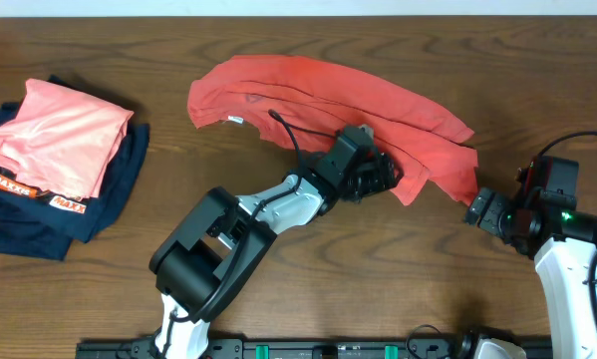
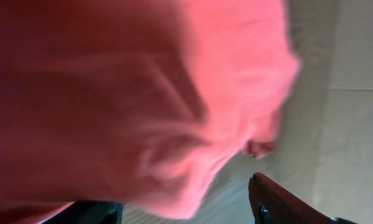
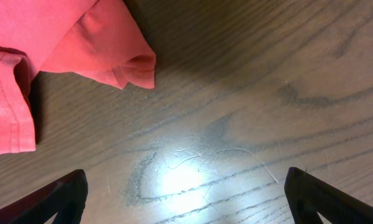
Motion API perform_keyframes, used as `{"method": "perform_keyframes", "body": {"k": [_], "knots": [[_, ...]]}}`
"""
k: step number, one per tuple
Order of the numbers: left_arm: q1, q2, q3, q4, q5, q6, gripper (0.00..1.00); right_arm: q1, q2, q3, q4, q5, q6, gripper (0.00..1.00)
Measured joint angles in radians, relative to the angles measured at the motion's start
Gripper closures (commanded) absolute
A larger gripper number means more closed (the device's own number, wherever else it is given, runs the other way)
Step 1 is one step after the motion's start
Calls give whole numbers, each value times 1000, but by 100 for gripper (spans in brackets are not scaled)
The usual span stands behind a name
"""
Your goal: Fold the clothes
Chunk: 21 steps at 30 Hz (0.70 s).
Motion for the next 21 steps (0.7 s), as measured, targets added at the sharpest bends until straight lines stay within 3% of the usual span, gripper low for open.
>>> {"method": "perform_keyframes", "body": {"k": [5,21], "knots": [[-8,2,-1,-65,-39,0,36,0,0,0,0,0,0,1],[-13,5,-1,-13,-127,0,37,0,0,0,0,0,0,1]]}}
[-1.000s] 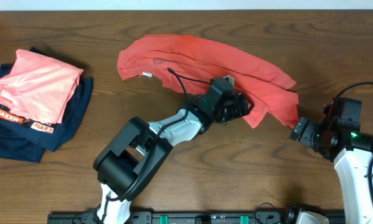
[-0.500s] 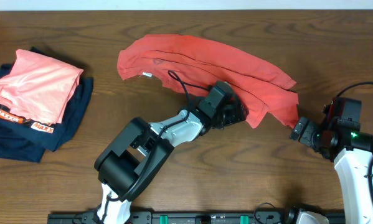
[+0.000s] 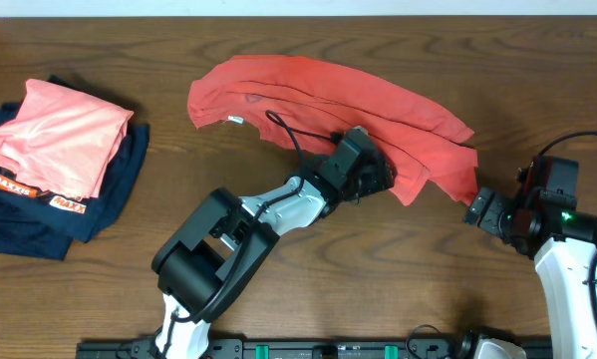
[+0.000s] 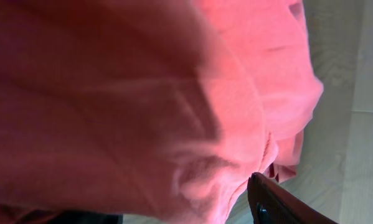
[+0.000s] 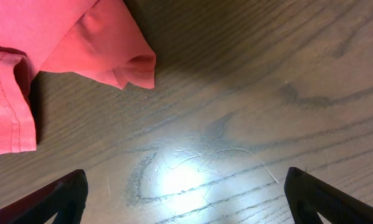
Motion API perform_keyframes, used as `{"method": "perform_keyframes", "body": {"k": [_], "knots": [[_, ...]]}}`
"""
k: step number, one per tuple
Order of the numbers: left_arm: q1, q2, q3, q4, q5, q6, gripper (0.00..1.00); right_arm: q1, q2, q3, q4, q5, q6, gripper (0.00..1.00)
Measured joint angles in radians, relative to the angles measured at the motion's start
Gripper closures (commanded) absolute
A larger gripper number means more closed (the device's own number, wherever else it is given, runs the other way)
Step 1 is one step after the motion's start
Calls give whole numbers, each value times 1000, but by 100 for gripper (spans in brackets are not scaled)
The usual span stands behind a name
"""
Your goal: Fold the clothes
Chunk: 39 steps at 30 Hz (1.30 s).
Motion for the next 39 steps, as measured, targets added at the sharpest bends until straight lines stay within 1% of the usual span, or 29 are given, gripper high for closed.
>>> {"method": "perform_keyframes", "body": {"k": [3,11,13,15,16,19,20,21,22,24,27,30,32,35,37,39], "knots": [[0,5,0,18,-2,0,41,0,0,0,0,0,0,1],[0,11,0,34,-13,-5,41,0,0,0,0,0,0,1],[0,23,0,39,-16,-23,43,0,0,0,0,0,0,1],[-1,37,0,52,-16,-45,50,0,0,0,0,0,0,1],[-1,39,1,54,-16,-48,57,0,0,0,0,0,0,1],[-1,49,0,65,-19,-68,80,0,0,0,0,0,0,1],[-1,53,0,74,-16,-70,87,0,0,0,0,0,0,1],[-1,55,0,83,-13,-69,91,0,0,0,0,0,0,1],[-1,55,0,93,-3,-66,94,0,0,0,0,0,0,1],[2,54,0,114,26,-56,94,0,0,0,0,0,0,2],[15,49,0,122,85,-36,94,0,0,0,0,0,-1,7],[48,21,0,115,154,15,94,0,0,0,-2,1,-3,12],[86,-32,-1,66,201,68,94,0,0,0,-7,0,-5,16],[160,-160,-3,-106,240,178,94,0,0,0,-10,-9,-3,21],[226,-266,0,-265,244,276,94,0,0,0,-10,-29,-6,26],[309,-378,2,-451,214,371,94,0,0,0,-8,-58,-14,28]]}}
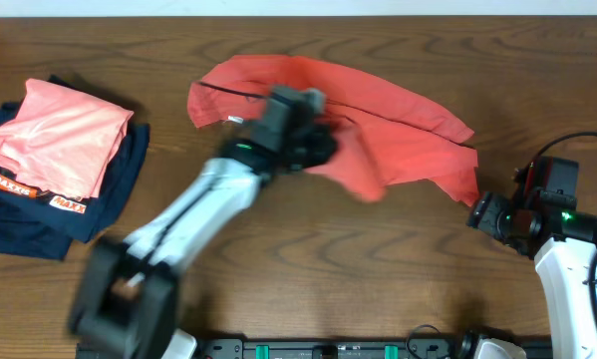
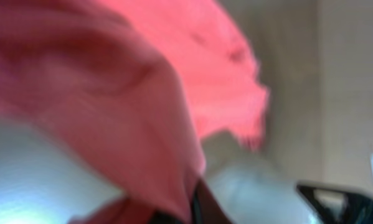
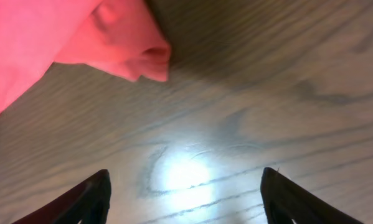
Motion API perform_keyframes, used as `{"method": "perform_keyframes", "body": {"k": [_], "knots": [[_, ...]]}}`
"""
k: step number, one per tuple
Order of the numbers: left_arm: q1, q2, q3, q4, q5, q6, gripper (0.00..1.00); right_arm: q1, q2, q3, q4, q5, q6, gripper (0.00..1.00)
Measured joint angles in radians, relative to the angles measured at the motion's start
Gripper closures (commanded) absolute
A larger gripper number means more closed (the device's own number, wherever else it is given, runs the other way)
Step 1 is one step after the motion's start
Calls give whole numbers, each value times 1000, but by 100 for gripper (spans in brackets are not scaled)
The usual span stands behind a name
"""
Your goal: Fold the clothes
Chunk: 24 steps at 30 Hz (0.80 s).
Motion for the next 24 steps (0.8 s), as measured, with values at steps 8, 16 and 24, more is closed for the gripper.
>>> {"method": "perform_keyframes", "body": {"k": [8,16,24], "knots": [[415,-309,-2,-499,-190,208,94,3,32,0,23,-131,-42,27],[755,-470,-2,-617,-235,247,94,62,138,0,128,-201,-48,25],[777,-464,-2,-636,-233,246,94,203,256,0,236,-280,-31,20]]}}
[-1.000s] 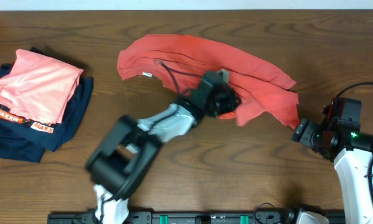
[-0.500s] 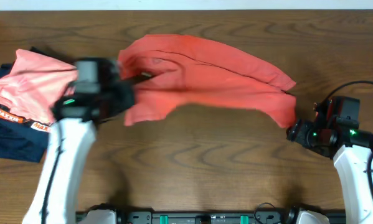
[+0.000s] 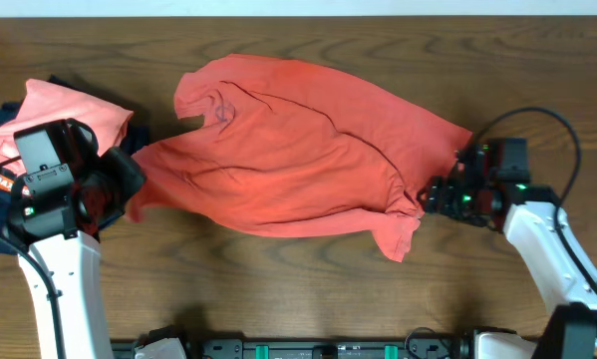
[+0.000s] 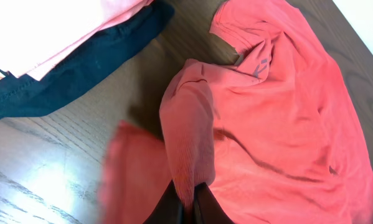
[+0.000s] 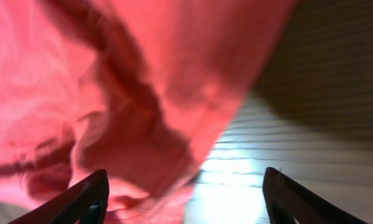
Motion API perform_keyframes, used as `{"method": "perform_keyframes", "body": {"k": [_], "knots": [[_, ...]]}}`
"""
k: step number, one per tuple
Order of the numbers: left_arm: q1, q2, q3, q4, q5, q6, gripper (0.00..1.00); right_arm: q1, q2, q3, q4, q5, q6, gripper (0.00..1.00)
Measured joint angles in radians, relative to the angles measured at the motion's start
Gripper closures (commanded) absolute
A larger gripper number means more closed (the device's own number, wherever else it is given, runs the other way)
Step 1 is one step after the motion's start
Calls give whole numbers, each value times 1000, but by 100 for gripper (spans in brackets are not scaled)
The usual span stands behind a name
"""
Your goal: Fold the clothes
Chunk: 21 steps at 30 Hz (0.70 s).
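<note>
A red T-shirt (image 3: 298, 160) lies spread, rumpled, across the middle of the wooden table (image 3: 308, 289). My left gripper (image 3: 127, 187) is at the shirt's left end, and in the left wrist view it (image 4: 187, 202) is shut on a pinched fold of the red cloth (image 4: 186, 143). At the shirt's right edge my right gripper (image 3: 433, 195) stands open. The right wrist view shows that gripper (image 5: 185, 199) with its fingers wide apart, red cloth (image 5: 142, 81) lying just ahead of and between them.
A stack of folded clothes, pink (image 3: 69, 110) on navy (image 4: 80, 56), sits at the table's left edge, just beyond my left gripper. A flap of the shirt (image 3: 403, 239) hangs toward the front near the right gripper.
My left gripper, shut on the cloth, was over the shirt's middle and is now at the far left by the stack, and the shirt is stretched out leftward. My right gripper has moved in to the shirt's right edge.
The shirt lay bunched in an arch with my left gripper on its lower right part and my right gripper open off to the right. Then the left gripper held a fold over the middle. Now the shirt is spread wide between both grippers.
</note>
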Motion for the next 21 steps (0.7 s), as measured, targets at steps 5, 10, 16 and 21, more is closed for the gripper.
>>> {"method": "perform_keyframes", "body": {"k": [5,10,16,21], "knots": [[0,2,0,-1,-1,0,94,72,73,0,2,-20,47,20],[0,2,0,-1,-1,0,94,100,108,0,-2,-32,70,25],[0,3,0,-2,-3,0,94,104,108,0,99,-44,92,26],[0,3,0,-2,-3,0,94,111,108,0,175,-53,108,33]]}}
